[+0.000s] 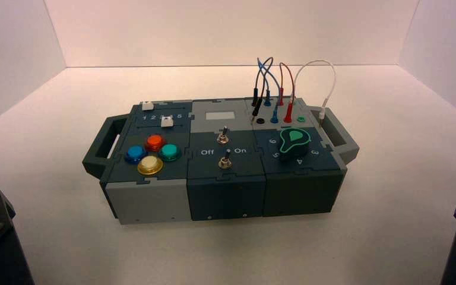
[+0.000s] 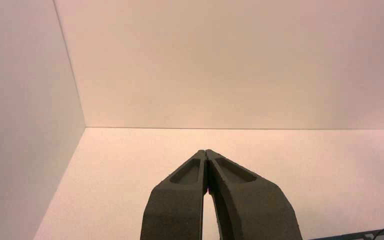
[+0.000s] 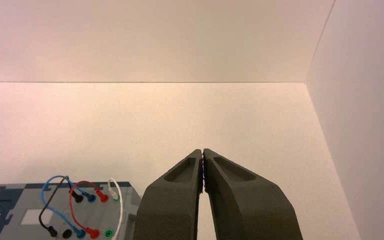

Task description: Insert the white wire.

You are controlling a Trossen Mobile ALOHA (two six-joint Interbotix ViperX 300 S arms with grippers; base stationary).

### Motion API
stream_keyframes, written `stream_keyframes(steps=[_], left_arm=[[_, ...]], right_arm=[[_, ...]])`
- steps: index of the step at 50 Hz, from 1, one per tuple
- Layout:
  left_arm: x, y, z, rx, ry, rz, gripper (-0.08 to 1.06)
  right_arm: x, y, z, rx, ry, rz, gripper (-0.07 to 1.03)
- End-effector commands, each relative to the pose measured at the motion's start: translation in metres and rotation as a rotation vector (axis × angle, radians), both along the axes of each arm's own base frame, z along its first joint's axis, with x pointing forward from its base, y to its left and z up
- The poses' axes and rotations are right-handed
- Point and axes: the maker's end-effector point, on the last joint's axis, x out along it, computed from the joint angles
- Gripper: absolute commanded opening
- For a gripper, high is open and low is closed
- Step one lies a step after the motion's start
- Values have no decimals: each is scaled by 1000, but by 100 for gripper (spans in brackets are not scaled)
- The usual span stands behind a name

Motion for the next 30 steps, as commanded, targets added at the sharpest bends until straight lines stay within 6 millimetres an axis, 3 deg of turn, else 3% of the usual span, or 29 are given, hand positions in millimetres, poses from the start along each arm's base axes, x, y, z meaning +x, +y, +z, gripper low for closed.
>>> stream_keyframes(steps=[1, 18, 23, 30], left_arm=[[2, 1, 7, 10, -16, 2, -3], [1, 0, 2, 11, 17, -2, -3], [-3, -9, -5, 14, 90, -45, -3], [-12, -37, -21, 52, 214, -181, -3]], right_arm=[[4, 0, 14, 6, -27, -4, -1], [3, 0, 11, 11, -4, -3, -1], [1, 3, 7, 15, 26, 8, -1], [-1, 5, -4, 21, 114, 13, 0]])
